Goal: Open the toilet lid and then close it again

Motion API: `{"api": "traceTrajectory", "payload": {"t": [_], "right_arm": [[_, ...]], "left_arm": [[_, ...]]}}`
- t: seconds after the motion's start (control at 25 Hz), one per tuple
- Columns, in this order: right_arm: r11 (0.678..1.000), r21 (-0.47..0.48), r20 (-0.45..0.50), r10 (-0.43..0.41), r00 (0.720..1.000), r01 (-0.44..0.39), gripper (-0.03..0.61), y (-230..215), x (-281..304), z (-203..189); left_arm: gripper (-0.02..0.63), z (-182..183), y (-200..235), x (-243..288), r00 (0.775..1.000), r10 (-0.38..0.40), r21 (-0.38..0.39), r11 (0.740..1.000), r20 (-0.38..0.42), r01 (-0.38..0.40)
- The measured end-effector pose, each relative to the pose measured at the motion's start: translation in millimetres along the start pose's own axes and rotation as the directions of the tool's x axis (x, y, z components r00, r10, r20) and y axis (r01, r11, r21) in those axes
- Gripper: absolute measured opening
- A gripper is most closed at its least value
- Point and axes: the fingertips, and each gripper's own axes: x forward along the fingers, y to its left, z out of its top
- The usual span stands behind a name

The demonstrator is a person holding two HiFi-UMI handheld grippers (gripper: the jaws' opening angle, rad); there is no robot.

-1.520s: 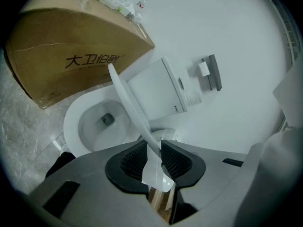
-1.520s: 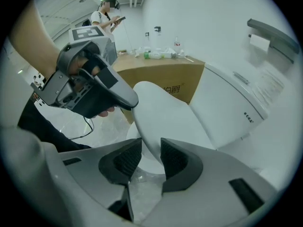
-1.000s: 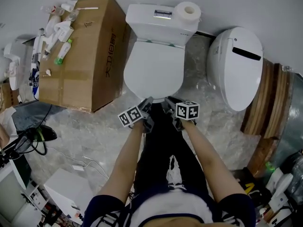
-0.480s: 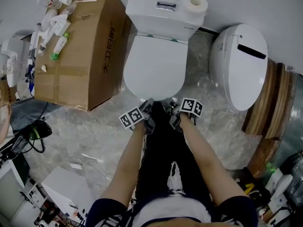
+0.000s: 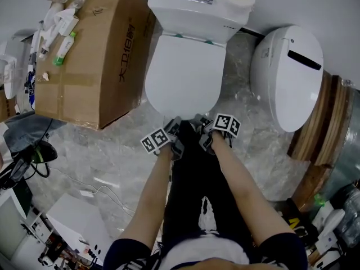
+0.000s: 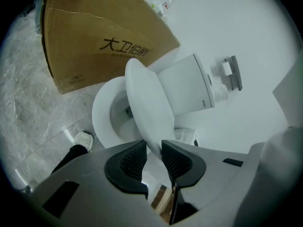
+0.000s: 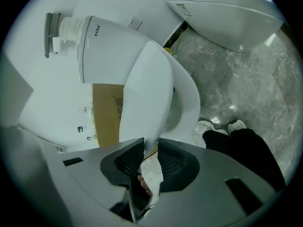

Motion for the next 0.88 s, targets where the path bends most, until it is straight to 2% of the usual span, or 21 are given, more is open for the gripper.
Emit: {"api": "traceTrajectory", "payload": {"t": [0.2,0.44,0.64,0.88], "right_arm": [[1.000,0.018,-0.017,0.014,1.000,-0.014,0.072,-12,8,-2],[1.000,-0.003,-0.067,-0.028,0.997,0.028,0.071,-30,21,-5],[0.997,-0.006,-0.088,-0.071,0.994,0.071,0.071,-48,33,-5],[0.993,-0.016,-0.119,-0.122,0.985,0.121,0.071,-67,48,-4]], "left_arm": [[0.094,-4,15,5,1.000,0.016,-0.034,0.999,0.022,-0.016],[0.086,-14,38,7,0.996,0.058,-0.065,0.996,0.060,-0.055],[0.020,-26,55,4,0.988,0.150,-0.003,0.989,0.020,-0.150],[0.008,-32,64,-5,0.989,0.150,0.025,0.988,0.004,-0.150]]}}
